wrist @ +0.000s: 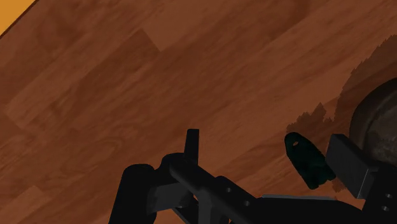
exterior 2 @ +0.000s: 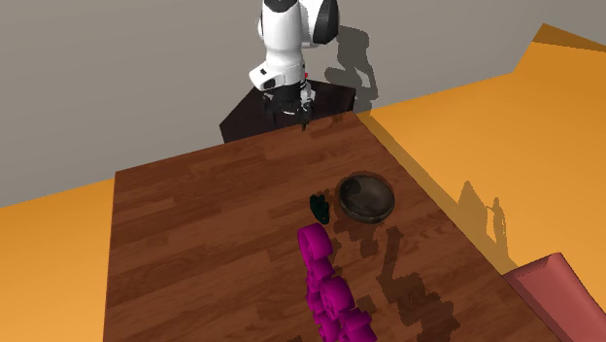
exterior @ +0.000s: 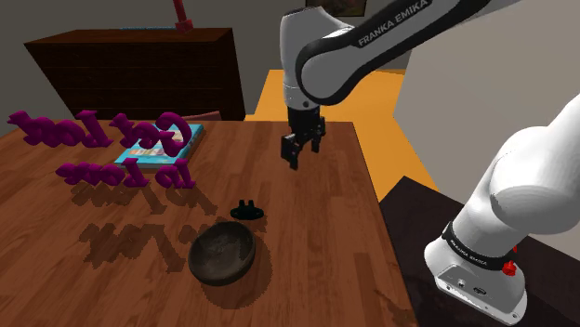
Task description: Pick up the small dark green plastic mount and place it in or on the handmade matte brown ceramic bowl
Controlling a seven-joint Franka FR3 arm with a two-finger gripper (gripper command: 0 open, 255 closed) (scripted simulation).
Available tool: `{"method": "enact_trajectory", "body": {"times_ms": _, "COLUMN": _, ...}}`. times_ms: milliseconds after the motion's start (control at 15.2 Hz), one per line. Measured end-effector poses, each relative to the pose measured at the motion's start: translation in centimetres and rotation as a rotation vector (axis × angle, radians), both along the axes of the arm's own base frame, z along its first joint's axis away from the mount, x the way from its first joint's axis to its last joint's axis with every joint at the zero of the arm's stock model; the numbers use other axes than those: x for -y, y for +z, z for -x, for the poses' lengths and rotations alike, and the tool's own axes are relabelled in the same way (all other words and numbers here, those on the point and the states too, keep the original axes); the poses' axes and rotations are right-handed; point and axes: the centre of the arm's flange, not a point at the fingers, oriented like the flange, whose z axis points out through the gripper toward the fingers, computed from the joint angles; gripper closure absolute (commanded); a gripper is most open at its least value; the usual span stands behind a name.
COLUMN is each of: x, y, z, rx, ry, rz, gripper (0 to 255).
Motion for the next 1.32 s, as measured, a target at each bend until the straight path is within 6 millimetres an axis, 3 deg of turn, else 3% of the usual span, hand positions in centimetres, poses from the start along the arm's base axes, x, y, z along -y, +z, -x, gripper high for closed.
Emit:
{"method": "enact_trajectory", "body": {"times_ms": 1122, "x": -13.5, "y": -14.2, "z": -10.2, "rx": 0.020, "ry": -0.019, "rz": -0.011, "gripper": 0}}
{"method": "enact_trajectory", "body": {"times_ms": 1320, "x": -14.0, "y": -16.0, "z": -10.7, "rx": 0.020, "ry": -0.020, "rz": -0.011, "gripper": 0}}
